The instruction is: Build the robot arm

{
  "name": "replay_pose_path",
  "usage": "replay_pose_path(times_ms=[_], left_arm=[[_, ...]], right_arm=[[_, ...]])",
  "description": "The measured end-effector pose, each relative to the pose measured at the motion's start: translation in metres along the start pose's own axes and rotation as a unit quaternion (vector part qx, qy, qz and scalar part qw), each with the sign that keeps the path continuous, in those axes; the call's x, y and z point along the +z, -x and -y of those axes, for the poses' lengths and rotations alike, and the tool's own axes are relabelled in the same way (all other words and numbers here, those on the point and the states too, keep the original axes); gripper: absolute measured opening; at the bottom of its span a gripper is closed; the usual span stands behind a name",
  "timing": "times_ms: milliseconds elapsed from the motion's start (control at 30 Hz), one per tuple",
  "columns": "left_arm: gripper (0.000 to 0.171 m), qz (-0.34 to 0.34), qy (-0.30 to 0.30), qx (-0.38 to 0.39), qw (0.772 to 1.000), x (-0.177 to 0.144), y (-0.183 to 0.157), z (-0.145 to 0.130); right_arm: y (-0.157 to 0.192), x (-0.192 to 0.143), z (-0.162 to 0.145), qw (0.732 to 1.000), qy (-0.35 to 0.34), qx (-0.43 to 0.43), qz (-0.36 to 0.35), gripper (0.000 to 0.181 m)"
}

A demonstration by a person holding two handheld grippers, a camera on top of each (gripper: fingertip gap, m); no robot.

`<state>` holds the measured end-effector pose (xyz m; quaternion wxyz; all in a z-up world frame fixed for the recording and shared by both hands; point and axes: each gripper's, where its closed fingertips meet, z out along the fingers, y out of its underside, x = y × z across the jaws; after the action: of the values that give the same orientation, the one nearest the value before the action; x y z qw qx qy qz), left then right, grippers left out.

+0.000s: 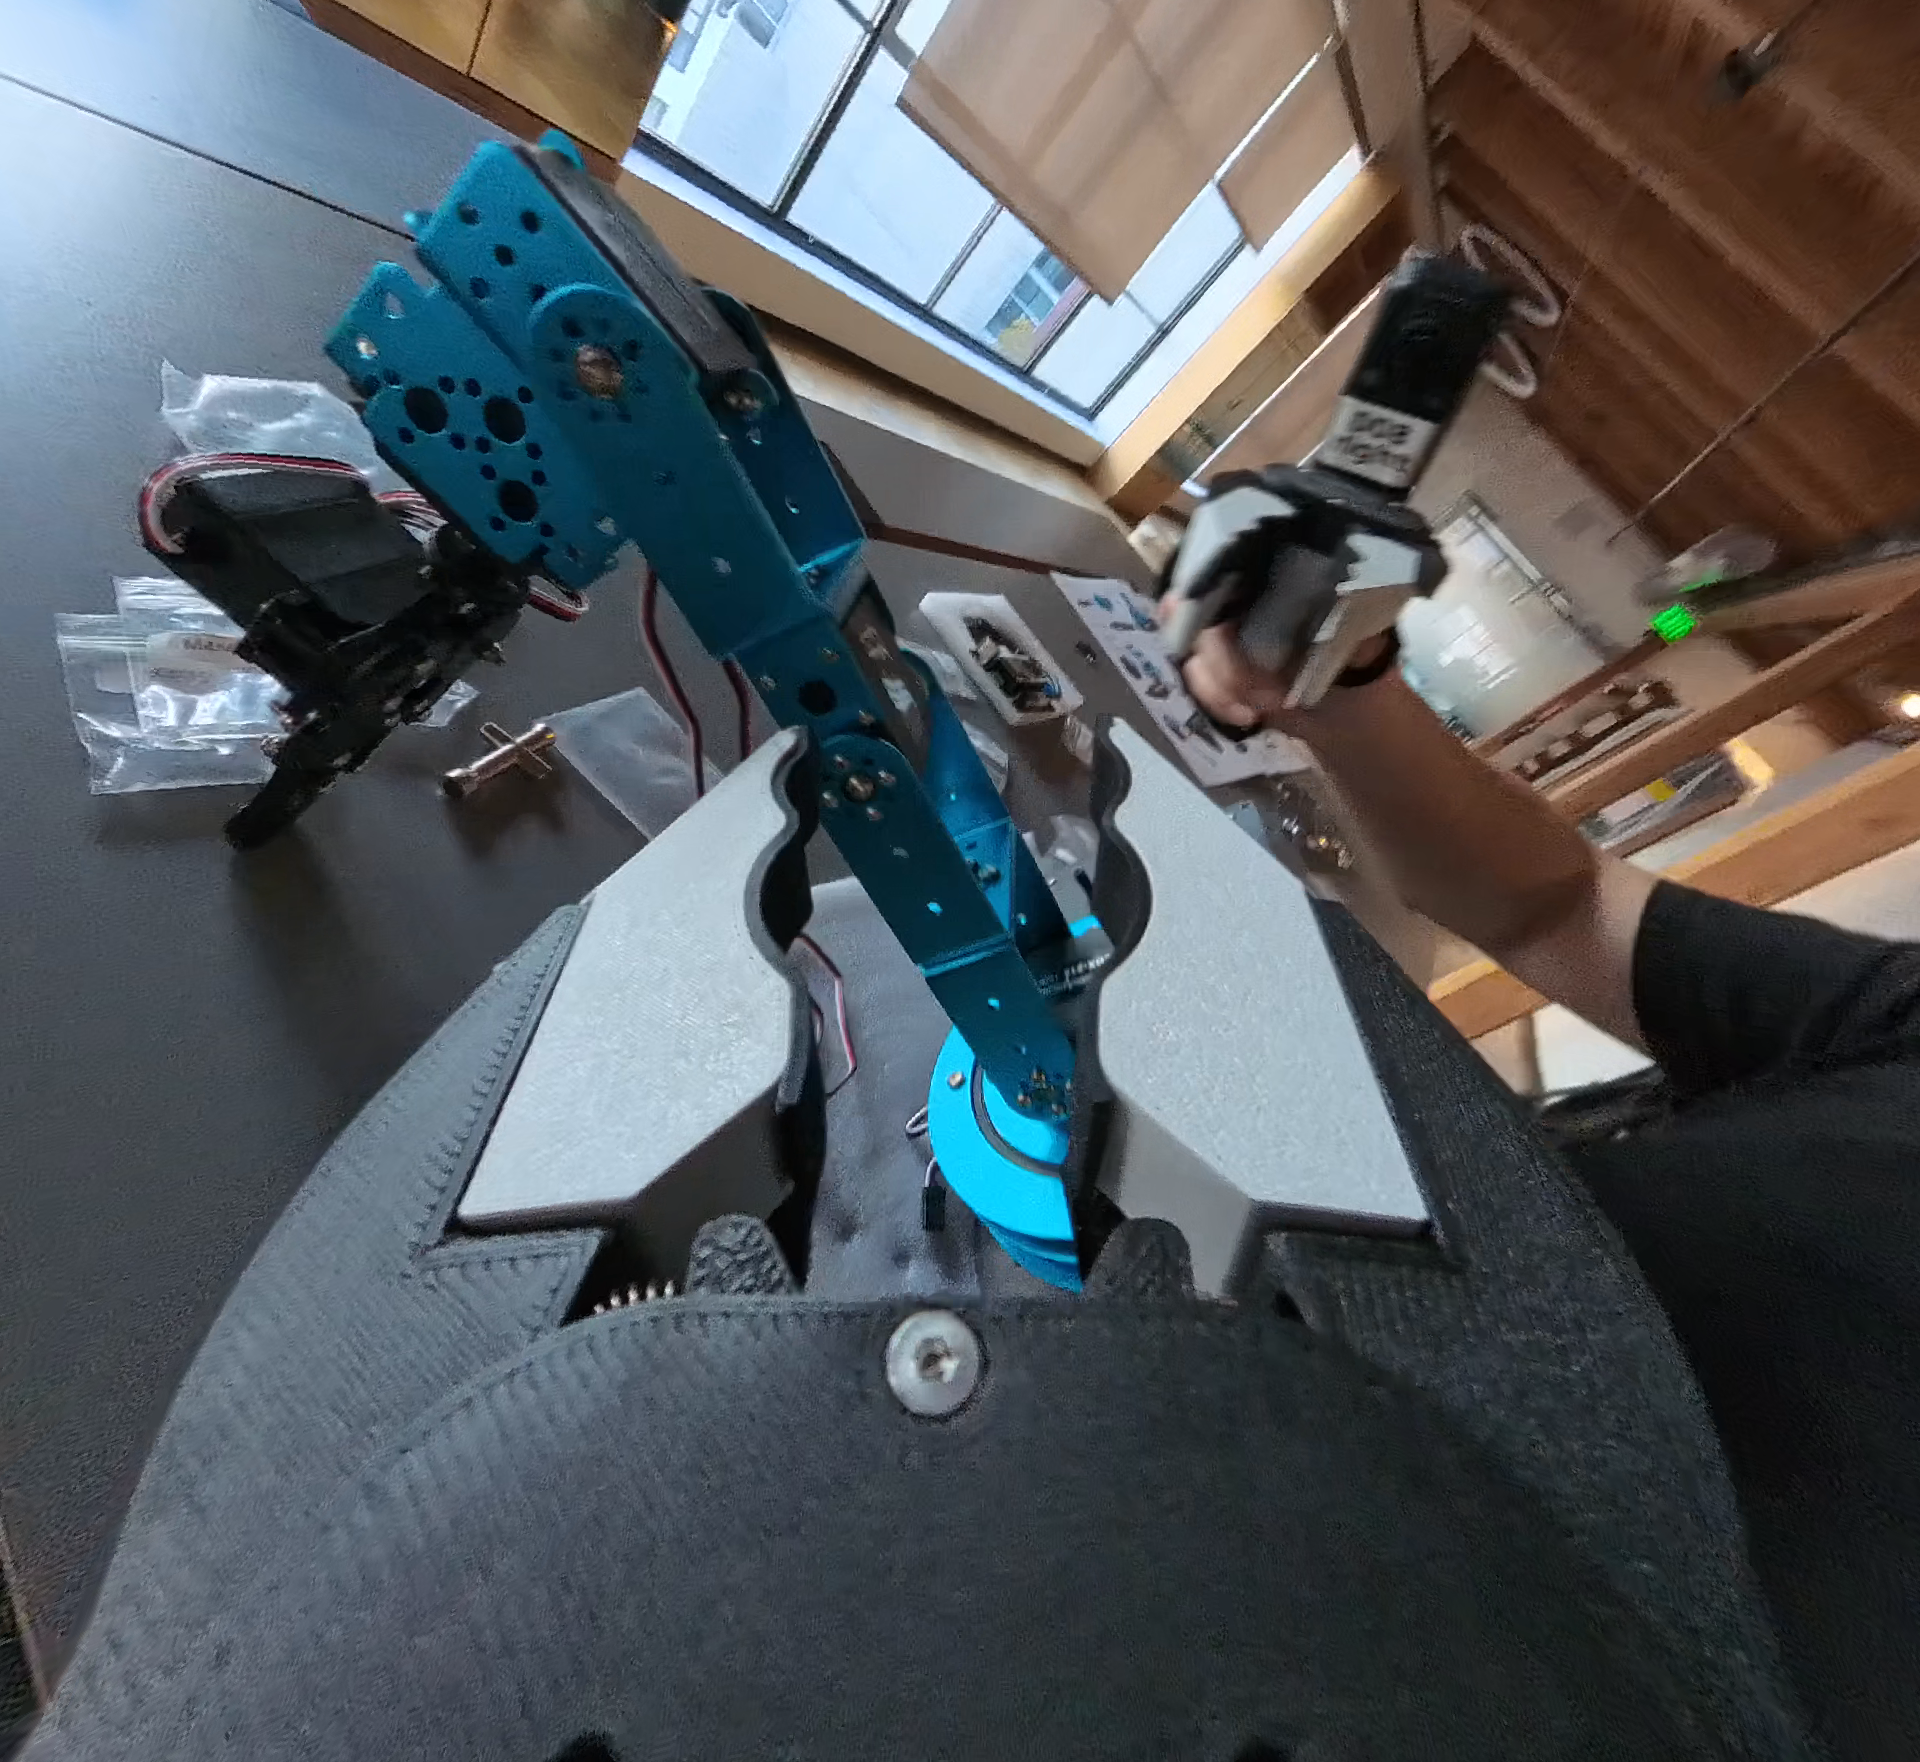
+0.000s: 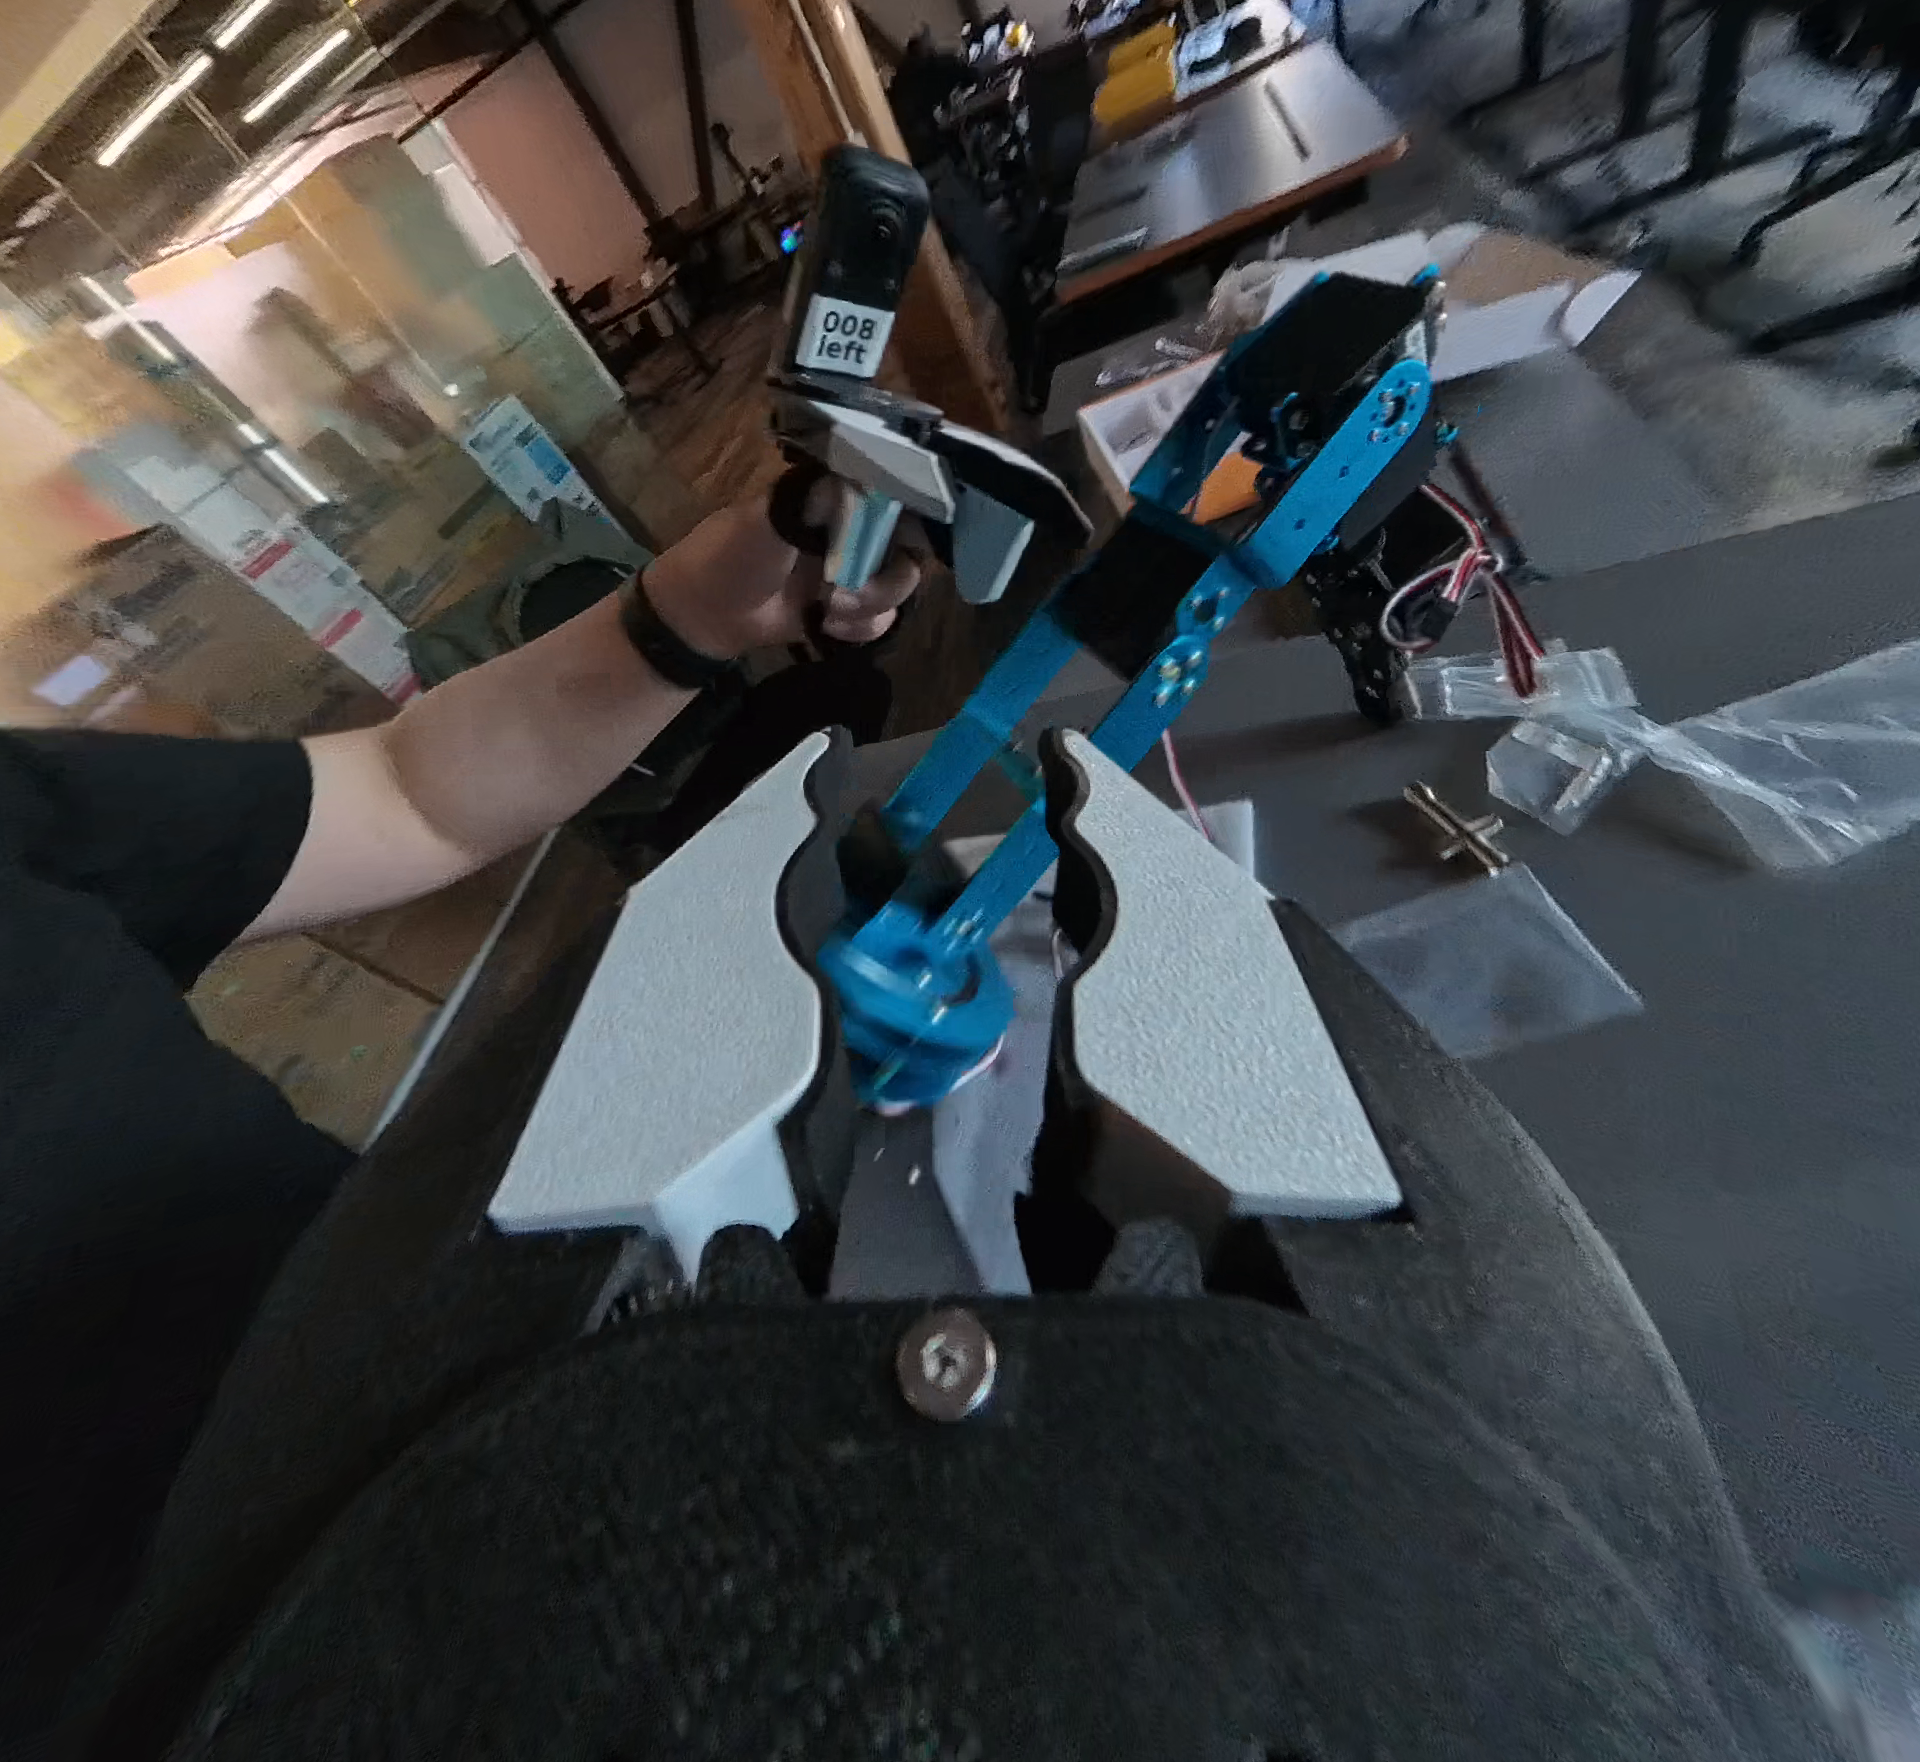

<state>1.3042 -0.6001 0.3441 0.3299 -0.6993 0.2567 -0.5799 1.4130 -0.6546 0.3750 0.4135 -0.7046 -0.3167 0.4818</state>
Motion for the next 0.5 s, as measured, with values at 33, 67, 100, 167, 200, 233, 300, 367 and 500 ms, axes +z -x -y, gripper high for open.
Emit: replay_pose_path(times_ms=[33,67,100,167,200,233,300,367,500], left_arm=[[0.054,0.006,-0.004,-0.009,1.000,0.002,0.006,0.002],[0.058,0.017,-0.005,-0.012,1.000,0.003,0.013,0.004],[0.058,0.026,-0.004,-0.015,1.000,0.005,0.019,0.004],[0.058,0.023,0.000,-0.031,0.999,0.009,0.024,0.004],[0.057,0.015,0.002,-0.038,0.999,0.011,0.025,0.004],[0.055,0.010,0.006,-0.043,0.999,0.013,0.026,0.004],[0.054,0.007,0.009,-0.046,0.999,0.017,0.030,0.005],[0.051,0.000,0.004,-0.047,0.999,0.021,0.033,0.008],[0.042,-0.016,0.001,-0.053,0.998,0.029,0.038,0.016]], right_arm=[[-0.013,0.017,0.003,1.000,0.007,0.016,0.011,0.034],[-0.026,0.032,0.005,0.999,0.015,0.035,0.018,0.034],[-0.037,0.044,0.006,0.998,0.021,0.056,0.027,0.034],[-0.049,0.065,0.010,0.992,0.023,0.109,0.057,0.034],[-0.056,0.073,0.010,0.990,0.028,0.126,0.061,0.036],[-0.063,0.079,0.011,0.989,0.024,0.132,0.061,0.037],[-0.071,0.089,0.013,0.987,0.021,0.148,0.065,0.038],[-0.079,0.094,0.014,0.984,0.020,0.163,0.068,0.038],[-0.087,0.098,0.016,0.977,0.013,0.193,0.090,0.035]])
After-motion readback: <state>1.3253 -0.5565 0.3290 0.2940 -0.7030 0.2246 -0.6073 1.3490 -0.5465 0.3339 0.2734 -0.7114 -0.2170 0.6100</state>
